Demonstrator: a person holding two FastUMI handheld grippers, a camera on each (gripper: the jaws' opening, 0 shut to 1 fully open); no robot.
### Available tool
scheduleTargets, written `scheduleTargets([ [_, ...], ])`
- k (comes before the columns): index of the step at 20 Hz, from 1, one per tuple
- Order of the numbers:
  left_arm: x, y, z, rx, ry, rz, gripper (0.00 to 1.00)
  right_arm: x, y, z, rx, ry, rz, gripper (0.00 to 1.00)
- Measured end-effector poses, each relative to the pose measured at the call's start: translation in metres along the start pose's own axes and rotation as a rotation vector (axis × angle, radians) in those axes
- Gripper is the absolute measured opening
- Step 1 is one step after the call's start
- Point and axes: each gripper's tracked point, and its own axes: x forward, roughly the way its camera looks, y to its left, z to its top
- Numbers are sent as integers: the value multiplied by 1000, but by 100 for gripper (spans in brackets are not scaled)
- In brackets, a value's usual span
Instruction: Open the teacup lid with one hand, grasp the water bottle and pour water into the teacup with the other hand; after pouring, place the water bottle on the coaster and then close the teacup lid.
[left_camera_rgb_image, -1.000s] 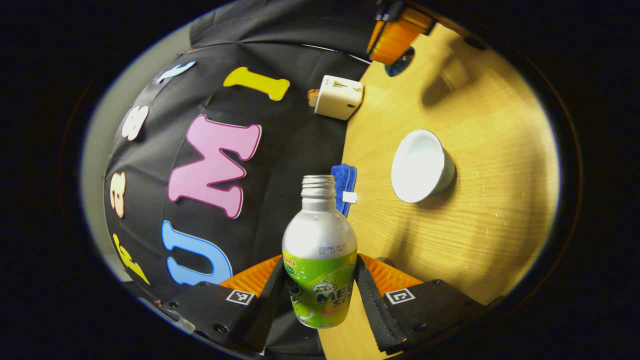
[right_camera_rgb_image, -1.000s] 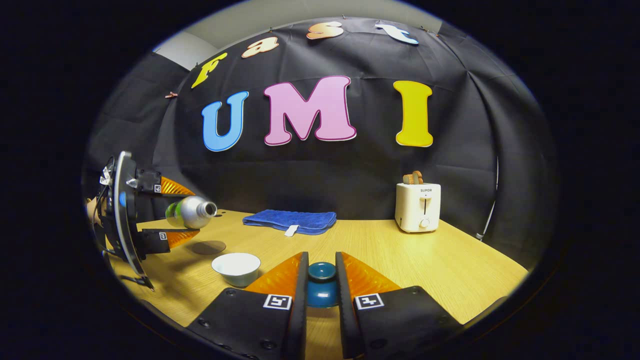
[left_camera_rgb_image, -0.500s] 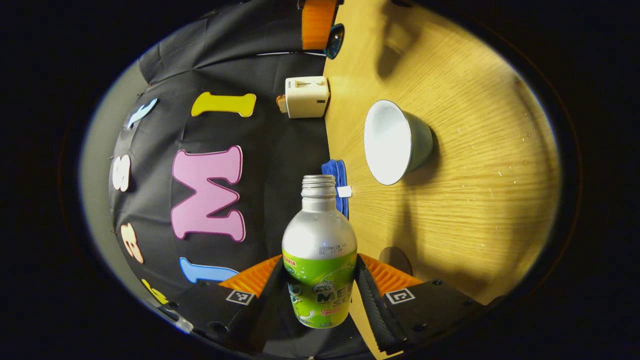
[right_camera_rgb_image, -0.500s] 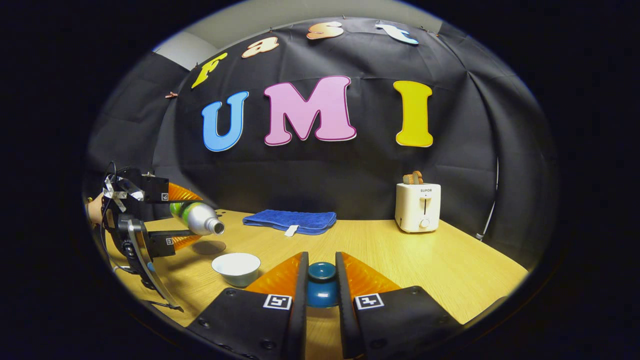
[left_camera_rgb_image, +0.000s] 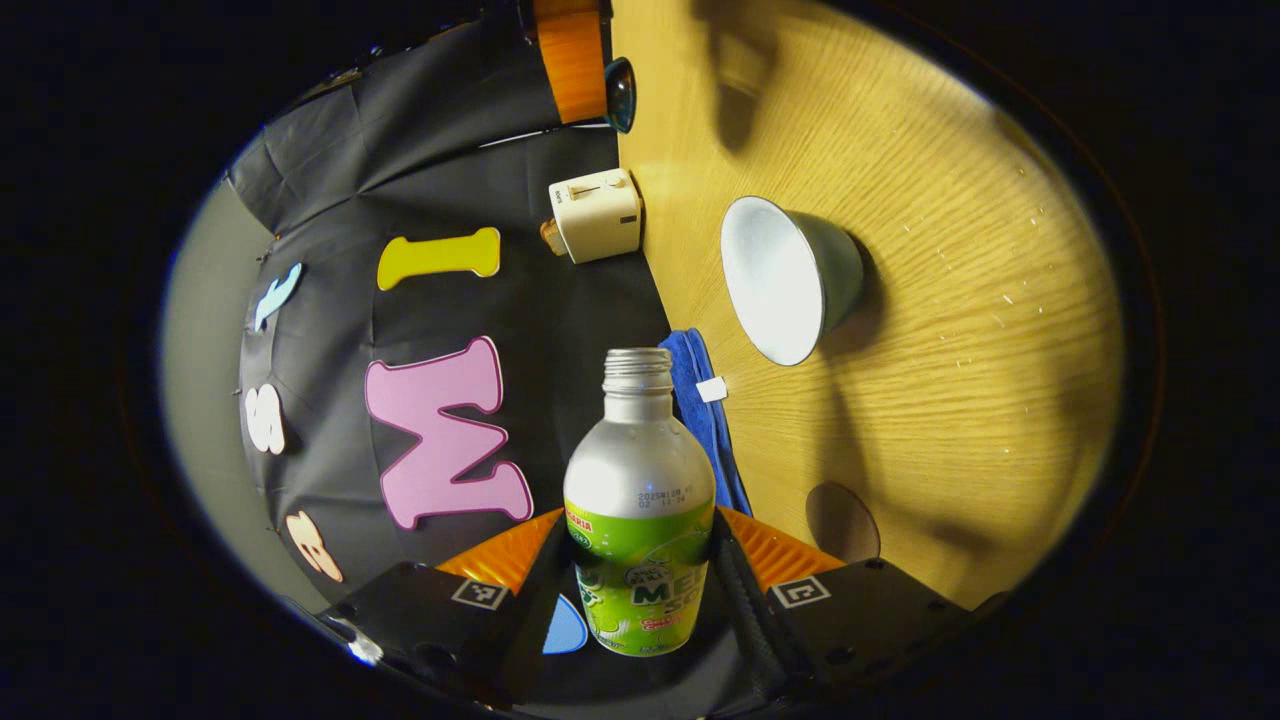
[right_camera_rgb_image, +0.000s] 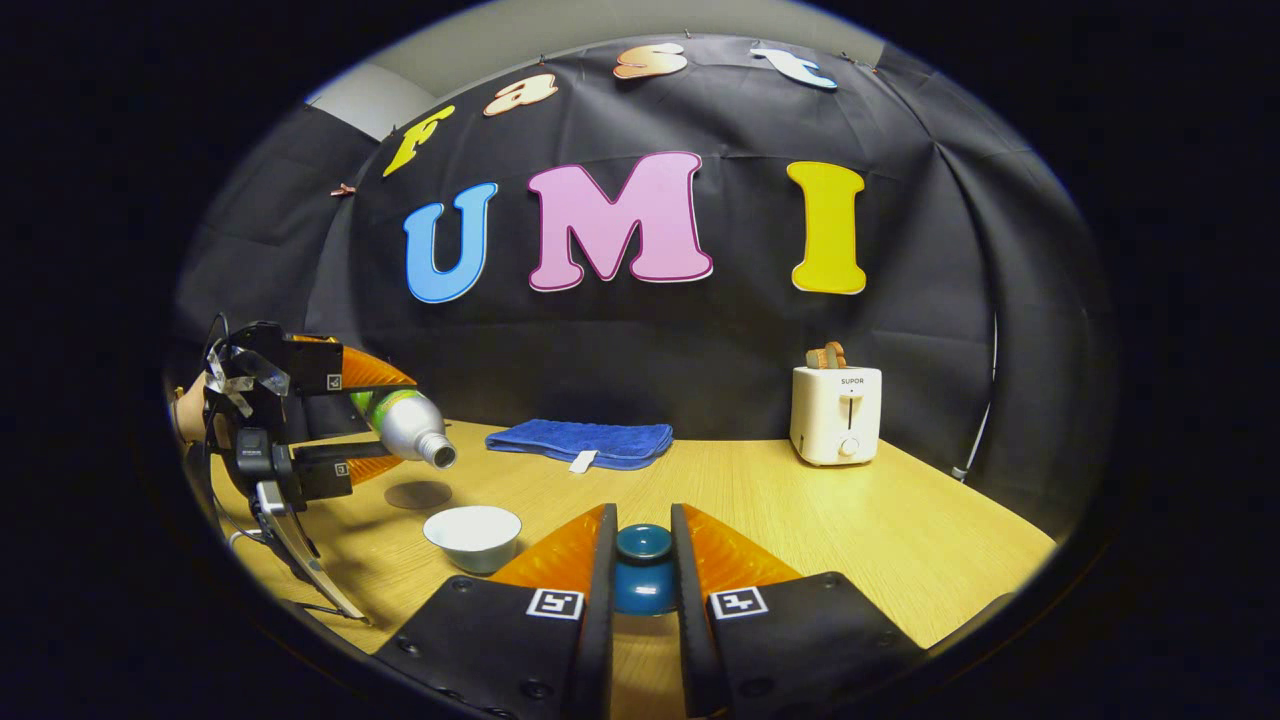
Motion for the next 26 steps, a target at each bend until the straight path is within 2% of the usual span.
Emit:
scheduleTargets([
  [6, 0, 1, 5, 77, -4, 3, 81, 0, 0, 0, 0, 0, 0, 31],
  [14, 5, 16, 3, 176, -9, 61, 81, 0, 0, 0, -1, -1, 1, 31],
  [26, 12, 33, 3, 383, -32, 111, 81, 1, 0, 0, -1, -1, 1, 31],
])
